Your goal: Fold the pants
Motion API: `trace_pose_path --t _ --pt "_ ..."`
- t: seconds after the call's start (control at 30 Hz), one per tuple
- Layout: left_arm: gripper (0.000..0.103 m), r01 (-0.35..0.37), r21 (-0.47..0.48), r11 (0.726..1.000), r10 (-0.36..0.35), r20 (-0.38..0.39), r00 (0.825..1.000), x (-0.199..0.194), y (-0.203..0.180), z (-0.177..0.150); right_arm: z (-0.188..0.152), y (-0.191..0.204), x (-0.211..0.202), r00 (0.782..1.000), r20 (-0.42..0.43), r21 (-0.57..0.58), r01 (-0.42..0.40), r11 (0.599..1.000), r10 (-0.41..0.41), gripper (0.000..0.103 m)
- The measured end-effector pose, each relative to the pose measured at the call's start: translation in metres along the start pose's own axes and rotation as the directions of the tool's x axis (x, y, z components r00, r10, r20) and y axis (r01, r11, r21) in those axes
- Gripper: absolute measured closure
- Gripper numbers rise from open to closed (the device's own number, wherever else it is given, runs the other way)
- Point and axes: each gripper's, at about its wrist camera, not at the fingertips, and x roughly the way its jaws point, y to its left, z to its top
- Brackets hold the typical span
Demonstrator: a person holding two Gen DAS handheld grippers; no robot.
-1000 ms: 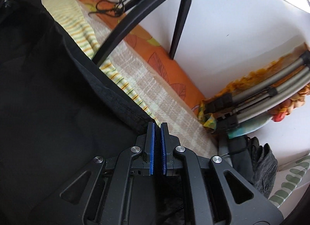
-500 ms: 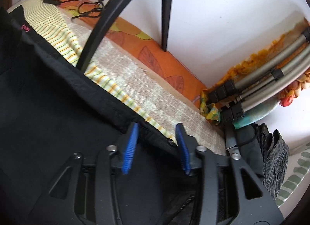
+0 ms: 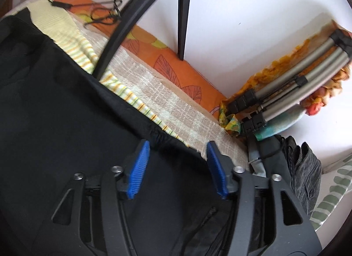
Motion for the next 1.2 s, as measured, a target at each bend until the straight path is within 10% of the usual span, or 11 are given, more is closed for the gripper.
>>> trace_pose_path --t 0.13,0.4,0.47,0.6,0.73,0.87,0.97,1.07,1.2 --pt "0.031 0.03 0.096 0.995 -0.024 -0.06 0.998 0.011 -0.029 -0.038 -0.015 0.003 -0.033 0.997 0.053 0.039 -0.049 0.998 0.047 0.04" --pt "0.029 -0.109 0.314 0.943 0.144 -0.089 0.986 0.037 -0.057 -0.07 -0.048 0.021 -0.078 0.968 0.101 0.141 -0.242 0.96 0.229 0.039" --pt "0.033 -0.108 0.293 0.95 0.135 -0.075 0.988 0.038 -0.05 -0.064 -0.056 0.026 -0.083 0.963 0.102 0.151 -0.261 0.953 0.248 0.039" --pt "0.081 -0.091 0.204 0.975 0.109 -0.08 0.991 0.042 -0.027 -0.054 -0.069 0.035 -0.093 0.965 0.096 0.13 -0.256 0.958 0.245 0.039" --pt "0.081 0.003 -0.008 1.0 -0.004 -0.037 0.999 0.03 0.014 -0.042 -0.074 0.037 -0.094 0.964 0.083 0.131 -0.263 0.956 0.253 0.039" --pt "0.081 0.094 -0.251 0.963 -0.098 -0.003 0.995 0.033 0.059 -0.038 -0.075 0.039 -0.093 0.962 0.073 0.142 -0.272 0.952 0.264 0.039" --pt "0.078 0.094 -0.221 0.971 -0.096 0.001 0.995 0.031 0.052 -0.037 -0.074 0.045 -0.099 0.959 0.084 0.129 -0.281 0.951 0.272 0.039" --pt "0.049 0.027 -0.19 0.981 -0.024 0.015 1.0 0.03 0.046 -0.033 -0.071 0.051 -0.102 0.955 0.089 0.119 -0.292 0.949 0.282 0.039" --pt "0.049 0.031 -0.288 0.957 -0.029 0.008 1.0 0.037 0.069 -0.028 -0.065 0.062 -0.107 0.945 0.104 0.108 -0.321 0.941 0.311 0.039"
